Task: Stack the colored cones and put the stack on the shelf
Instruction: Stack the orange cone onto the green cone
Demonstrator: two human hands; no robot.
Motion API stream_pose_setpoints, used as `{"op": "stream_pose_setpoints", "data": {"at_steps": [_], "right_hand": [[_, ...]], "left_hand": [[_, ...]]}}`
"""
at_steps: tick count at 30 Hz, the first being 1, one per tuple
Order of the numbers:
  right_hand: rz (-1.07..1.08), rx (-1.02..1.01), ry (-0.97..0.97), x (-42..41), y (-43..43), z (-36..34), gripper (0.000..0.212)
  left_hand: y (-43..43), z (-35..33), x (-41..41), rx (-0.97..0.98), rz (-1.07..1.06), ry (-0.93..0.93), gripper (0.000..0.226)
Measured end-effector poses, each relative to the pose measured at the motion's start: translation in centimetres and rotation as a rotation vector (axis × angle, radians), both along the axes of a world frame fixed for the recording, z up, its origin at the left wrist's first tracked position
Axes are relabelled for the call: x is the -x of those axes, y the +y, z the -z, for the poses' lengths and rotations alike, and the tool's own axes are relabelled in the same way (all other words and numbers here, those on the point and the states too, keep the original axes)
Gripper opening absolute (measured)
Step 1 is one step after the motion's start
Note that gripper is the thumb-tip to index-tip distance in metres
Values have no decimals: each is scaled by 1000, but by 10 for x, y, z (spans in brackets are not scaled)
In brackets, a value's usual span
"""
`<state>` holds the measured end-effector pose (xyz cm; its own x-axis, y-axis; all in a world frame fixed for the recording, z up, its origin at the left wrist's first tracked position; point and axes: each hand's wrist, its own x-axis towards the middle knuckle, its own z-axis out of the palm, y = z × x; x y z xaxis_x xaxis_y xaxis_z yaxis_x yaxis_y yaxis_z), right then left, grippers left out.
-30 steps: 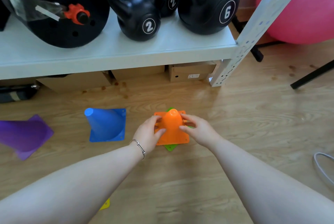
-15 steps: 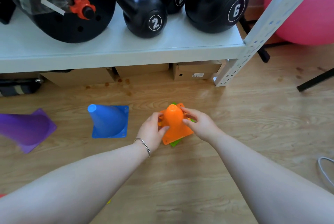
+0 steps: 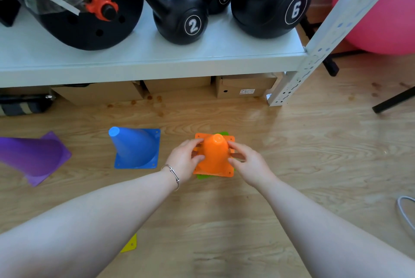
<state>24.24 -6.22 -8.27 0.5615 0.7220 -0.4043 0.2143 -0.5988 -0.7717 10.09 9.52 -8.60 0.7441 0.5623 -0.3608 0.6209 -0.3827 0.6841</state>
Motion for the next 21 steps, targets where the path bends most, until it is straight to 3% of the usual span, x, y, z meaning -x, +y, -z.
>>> {"op": "stream_pose_setpoints", "data": {"at_steps": [12, 21], "right_hand": [[-18, -45, -98, -4, 19, 0, 55], [67, -46, -52, -5, 12, 8, 56]], "left_hand": [[-13, 3, 2, 33, -200, -50, 51], [-11, 9, -2, 27, -128, -47, 58]]}}
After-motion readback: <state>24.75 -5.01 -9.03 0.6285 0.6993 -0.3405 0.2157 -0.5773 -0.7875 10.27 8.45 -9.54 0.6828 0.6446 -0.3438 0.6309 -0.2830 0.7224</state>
